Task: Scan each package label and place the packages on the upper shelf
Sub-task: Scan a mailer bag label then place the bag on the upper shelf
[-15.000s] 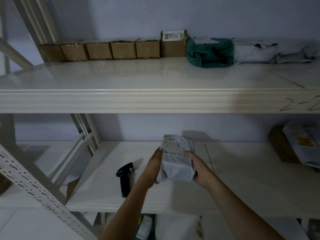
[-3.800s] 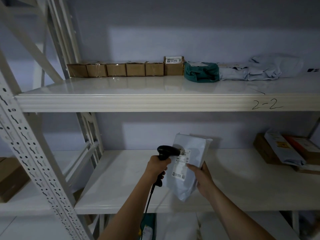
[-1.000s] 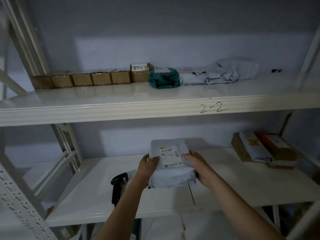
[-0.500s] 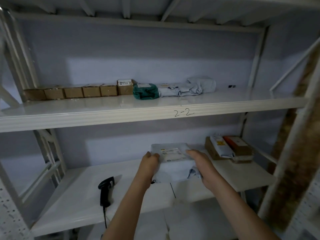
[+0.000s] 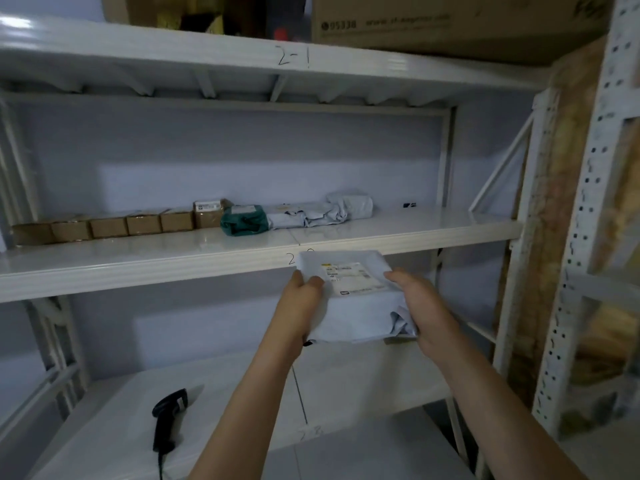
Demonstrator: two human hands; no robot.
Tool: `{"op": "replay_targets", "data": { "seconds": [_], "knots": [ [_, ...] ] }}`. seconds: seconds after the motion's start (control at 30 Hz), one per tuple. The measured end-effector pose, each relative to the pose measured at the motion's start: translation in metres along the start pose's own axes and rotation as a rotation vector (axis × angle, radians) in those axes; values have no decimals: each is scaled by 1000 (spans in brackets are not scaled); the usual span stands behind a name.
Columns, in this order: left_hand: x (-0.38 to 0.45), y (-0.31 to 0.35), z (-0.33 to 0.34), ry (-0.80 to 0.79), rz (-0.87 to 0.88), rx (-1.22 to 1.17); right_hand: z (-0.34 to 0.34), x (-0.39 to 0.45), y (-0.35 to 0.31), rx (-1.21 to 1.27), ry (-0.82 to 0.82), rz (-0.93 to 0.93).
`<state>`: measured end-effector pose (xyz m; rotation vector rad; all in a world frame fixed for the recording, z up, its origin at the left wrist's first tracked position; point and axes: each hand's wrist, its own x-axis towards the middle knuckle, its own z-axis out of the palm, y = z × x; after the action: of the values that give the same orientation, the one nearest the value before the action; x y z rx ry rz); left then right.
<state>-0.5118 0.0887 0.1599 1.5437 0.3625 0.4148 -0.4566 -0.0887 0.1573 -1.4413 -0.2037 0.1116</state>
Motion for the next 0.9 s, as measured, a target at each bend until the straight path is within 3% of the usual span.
{"op": "replay_targets", "data": {
  "seconds": [0.13, 0.43, 0.9],
  "knots": [
    [3, 27, 60, 36, 92, 43, -48, 17, -31, 33, -20, -150],
    [32, 56, 180, 132, 131, 122, -147, 98, -70, -33, 29, -162],
    [158, 65, 253, 167, 196, 123, -181, 232, -81, -39, 5, -254]
  ]
}}
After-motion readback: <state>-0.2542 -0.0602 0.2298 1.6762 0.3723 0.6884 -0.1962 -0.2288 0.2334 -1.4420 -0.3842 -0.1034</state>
